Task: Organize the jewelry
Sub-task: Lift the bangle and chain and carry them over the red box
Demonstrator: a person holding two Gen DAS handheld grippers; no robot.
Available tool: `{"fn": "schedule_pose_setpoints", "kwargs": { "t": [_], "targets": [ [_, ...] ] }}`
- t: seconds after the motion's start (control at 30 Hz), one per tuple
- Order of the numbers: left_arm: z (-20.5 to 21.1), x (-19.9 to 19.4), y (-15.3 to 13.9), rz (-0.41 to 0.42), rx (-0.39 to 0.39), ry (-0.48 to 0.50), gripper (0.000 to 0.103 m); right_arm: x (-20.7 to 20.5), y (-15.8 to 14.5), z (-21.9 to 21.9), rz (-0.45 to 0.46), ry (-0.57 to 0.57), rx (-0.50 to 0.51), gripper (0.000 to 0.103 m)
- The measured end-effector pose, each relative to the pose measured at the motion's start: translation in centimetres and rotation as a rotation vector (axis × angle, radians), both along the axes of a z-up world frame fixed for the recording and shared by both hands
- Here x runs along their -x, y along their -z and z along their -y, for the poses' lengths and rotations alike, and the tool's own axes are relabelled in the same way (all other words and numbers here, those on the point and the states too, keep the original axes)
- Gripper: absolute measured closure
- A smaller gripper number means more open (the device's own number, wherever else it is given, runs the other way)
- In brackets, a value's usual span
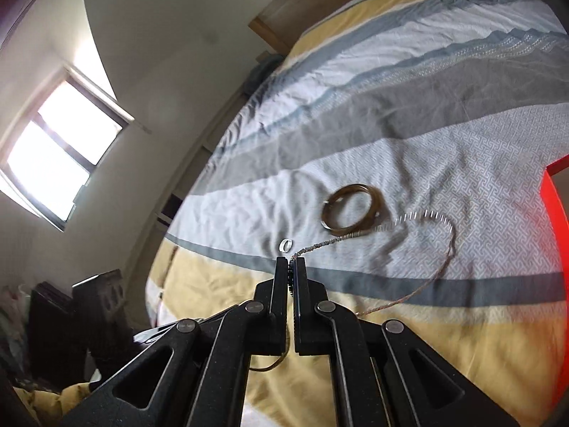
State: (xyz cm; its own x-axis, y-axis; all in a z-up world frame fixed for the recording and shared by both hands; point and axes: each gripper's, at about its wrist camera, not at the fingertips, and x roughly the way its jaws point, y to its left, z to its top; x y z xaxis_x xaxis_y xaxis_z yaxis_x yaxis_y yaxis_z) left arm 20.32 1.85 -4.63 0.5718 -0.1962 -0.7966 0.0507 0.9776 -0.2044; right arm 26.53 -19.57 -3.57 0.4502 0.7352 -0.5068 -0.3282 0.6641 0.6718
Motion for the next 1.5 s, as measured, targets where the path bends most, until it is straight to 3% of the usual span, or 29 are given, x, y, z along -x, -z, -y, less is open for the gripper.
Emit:
{"fn": "schedule_pose_setpoints", "kwargs": {
  "t": [0.5, 0.8, 1.17, 1.5],
  "targets": [
    [2.2, 7.5, -8.2, 0.134, -0.022, 0.008, 0.097, 10.8, -9.1, 4.4, 0.149, 0.047, -0.105, 0.100],
    [7.2, 8.9, -10.6, 0.174, -0.020, 0.093, 0.097, 14.5, -11.6, 9.1, 0.219, 0.125, -0.115, 0.100],
    [16.9, 3.9, -10.5, 0.161, -0.012, 0.244, 0.097, 12.2, -12.3, 17.8, 0.258, 0.270, -0.064, 0.100],
    [26.5, -2.8, -5.4, 0.089, -0.072, 0.377, 0.097, 4.3, -8.8, 23.8, 0.212, 0.341, 0.020, 0.100]
  ]
}}
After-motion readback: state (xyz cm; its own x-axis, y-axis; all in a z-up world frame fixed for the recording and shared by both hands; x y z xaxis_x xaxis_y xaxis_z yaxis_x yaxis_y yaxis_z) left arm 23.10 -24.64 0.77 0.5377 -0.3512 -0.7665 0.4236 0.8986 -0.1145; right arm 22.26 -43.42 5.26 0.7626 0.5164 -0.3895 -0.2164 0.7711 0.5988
